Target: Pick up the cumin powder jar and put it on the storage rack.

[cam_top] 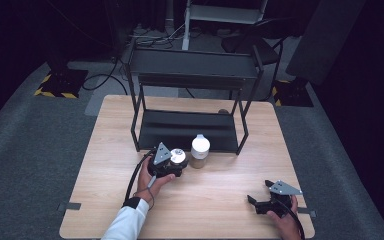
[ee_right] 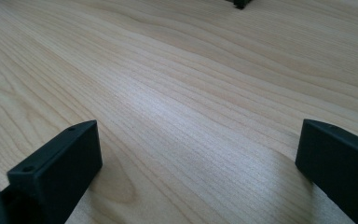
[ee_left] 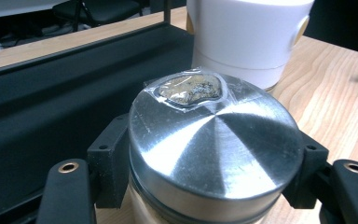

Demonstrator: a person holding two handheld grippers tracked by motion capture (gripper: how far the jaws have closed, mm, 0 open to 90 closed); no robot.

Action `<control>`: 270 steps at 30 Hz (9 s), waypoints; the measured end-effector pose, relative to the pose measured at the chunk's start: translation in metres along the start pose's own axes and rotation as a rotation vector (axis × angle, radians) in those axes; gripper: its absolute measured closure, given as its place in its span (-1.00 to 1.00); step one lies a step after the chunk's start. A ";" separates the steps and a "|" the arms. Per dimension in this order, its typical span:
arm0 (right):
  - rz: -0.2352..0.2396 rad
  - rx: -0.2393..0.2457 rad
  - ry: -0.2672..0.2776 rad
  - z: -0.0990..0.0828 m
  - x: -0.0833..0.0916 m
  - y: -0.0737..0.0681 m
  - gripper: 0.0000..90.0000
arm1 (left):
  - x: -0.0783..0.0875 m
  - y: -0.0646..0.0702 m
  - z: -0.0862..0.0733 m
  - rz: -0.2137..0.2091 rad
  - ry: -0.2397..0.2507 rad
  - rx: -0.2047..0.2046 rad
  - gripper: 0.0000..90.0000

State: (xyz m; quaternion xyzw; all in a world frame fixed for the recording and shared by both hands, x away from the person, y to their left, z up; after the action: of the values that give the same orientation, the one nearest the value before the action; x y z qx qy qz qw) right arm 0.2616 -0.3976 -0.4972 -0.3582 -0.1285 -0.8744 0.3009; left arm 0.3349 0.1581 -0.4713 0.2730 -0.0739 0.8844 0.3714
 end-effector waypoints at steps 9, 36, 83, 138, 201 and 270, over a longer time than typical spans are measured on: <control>0.000 0.000 0.000 0.000 0.000 0.000 -1.00 | 0.025 0.000 0.015 0.022 0.028 0.031 -0.30; 0.003 0.002 -0.001 0.000 0.000 0.000 -1.00 | 0.104 -0.020 0.138 0.061 0.087 -0.012 -0.30; 0.009 0.009 0.000 0.001 -0.001 0.001 -1.00 | 0.097 -0.065 0.339 0.088 0.138 -0.022 -0.30; 0.030 0.031 0.001 0.000 0.000 0.003 -1.00 | 0.097 -0.063 0.302 0.105 0.206 -0.014 -0.99; 0.032 0.032 0.001 0.000 0.000 0.003 -1.00 | 0.100 -0.002 0.034 0.074 0.066 0.033 -0.99; 0.041 0.042 0.001 0.000 0.000 0.004 -1.00 | 0.048 0.015 -0.073 0.064 -0.151 0.097 -0.99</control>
State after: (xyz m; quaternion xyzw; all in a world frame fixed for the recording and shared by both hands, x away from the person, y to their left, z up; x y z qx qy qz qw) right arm 0.2641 -0.4011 -0.4973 -0.3538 -0.1394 -0.8653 0.3265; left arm 0.2660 0.2014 -0.5053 0.3540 -0.0676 0.8752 0.3227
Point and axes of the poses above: each handheld gripper's, and its own axes: x roughly backward along the jaws, z roughly out of its top, y roughly to its right, the point moved 3 cm from there along -x, roughly forward along the jaws, and after that the axes turned 10 degrees about -y, right-handed, at the moved point
